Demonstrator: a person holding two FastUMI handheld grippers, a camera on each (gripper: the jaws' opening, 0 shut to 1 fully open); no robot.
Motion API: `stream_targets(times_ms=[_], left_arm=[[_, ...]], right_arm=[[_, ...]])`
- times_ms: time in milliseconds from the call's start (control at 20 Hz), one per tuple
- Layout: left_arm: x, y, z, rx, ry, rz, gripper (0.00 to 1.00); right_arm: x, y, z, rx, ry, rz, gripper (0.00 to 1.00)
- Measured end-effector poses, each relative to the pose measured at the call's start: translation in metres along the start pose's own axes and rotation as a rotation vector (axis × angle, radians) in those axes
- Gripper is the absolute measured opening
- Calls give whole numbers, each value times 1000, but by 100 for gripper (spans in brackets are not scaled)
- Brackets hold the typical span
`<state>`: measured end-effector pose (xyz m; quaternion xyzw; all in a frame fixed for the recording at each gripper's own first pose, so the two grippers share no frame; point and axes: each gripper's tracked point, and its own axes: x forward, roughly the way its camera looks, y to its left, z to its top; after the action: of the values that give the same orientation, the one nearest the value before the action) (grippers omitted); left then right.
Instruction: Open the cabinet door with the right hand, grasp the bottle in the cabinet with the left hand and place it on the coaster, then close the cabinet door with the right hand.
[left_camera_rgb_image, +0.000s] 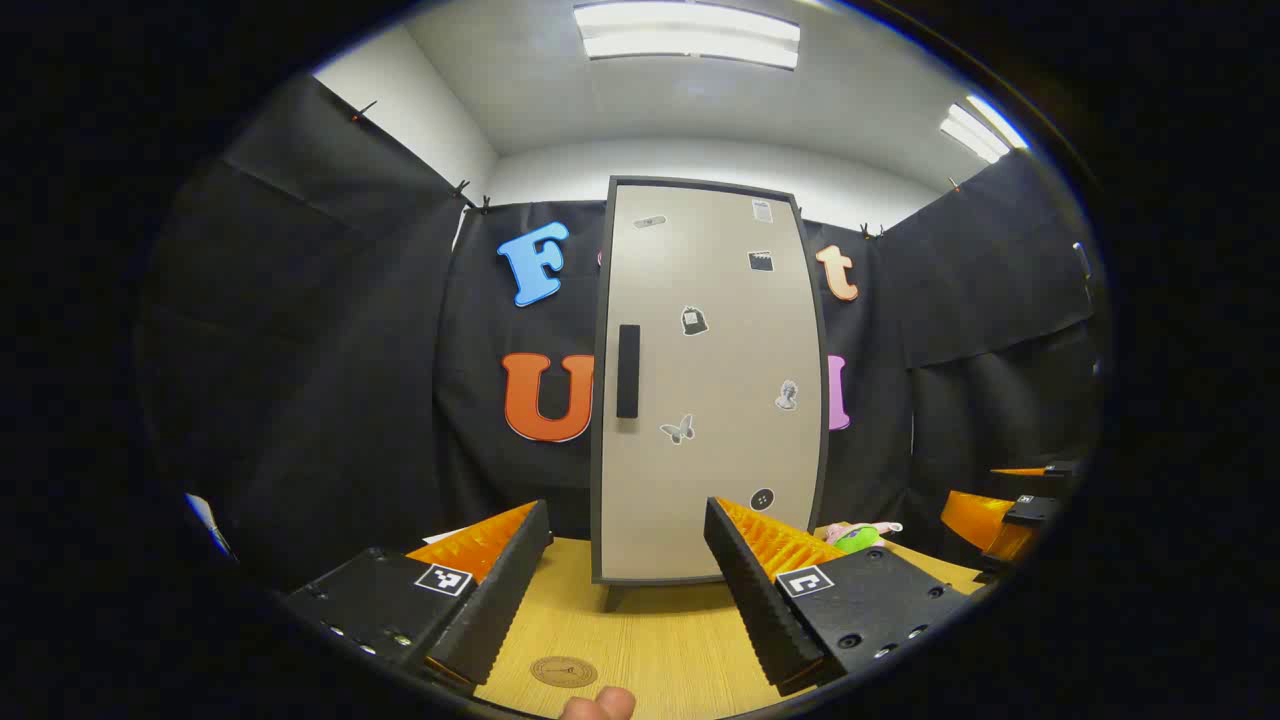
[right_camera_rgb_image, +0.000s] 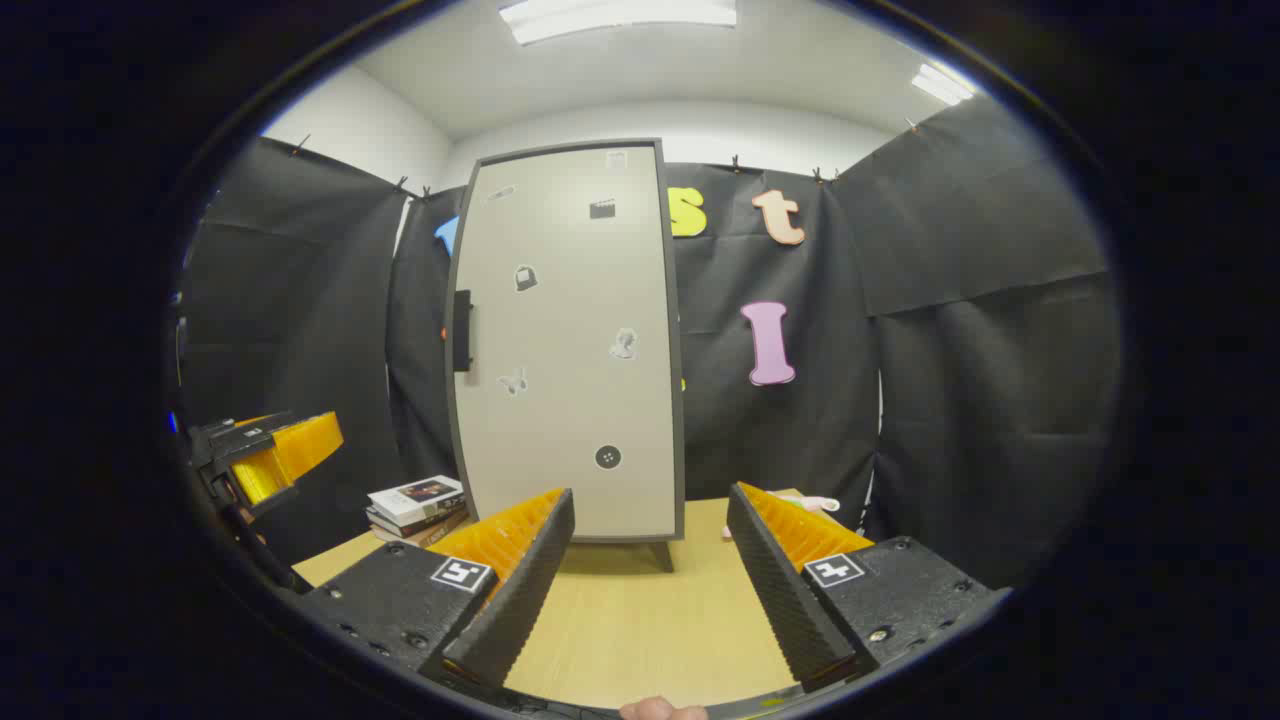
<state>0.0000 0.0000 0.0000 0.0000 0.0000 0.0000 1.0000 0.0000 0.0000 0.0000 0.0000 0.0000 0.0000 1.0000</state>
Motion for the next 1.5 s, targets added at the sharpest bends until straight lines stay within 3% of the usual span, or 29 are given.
stream_targets(times_ms=[600, 650, 700, 950, 1050, 1150, 1500], left_arm=[[-2, -1, -1, 12, -3, -5, 94], [-2, -1, -2, 12, -3, -5, 94], [-2, -1, -1, 11, -3, -6, 94], [-2, -1, -2, 10, -2, -7, 94], [-2, -1, -3, 13, 2, -7, 94], [-2, -1, -3, 18, 2, -5, 94], [-2, -1, -2, 17, 2, -2, 94]], right_arm=[[2, 0, 0, -7, 0, -4, 94], [2, 0, -1, -7, 3, -4, 99], [2, 0, -1, -6, 2, -4, 94], [3, -1, -1, -3, -1, -7, 94], [4, 0, -3, 1, 7, -4, 99], [4, 0, -1, 2, 3, 0, 94], [27, 16, 18, -27, -25, 69, 99]])
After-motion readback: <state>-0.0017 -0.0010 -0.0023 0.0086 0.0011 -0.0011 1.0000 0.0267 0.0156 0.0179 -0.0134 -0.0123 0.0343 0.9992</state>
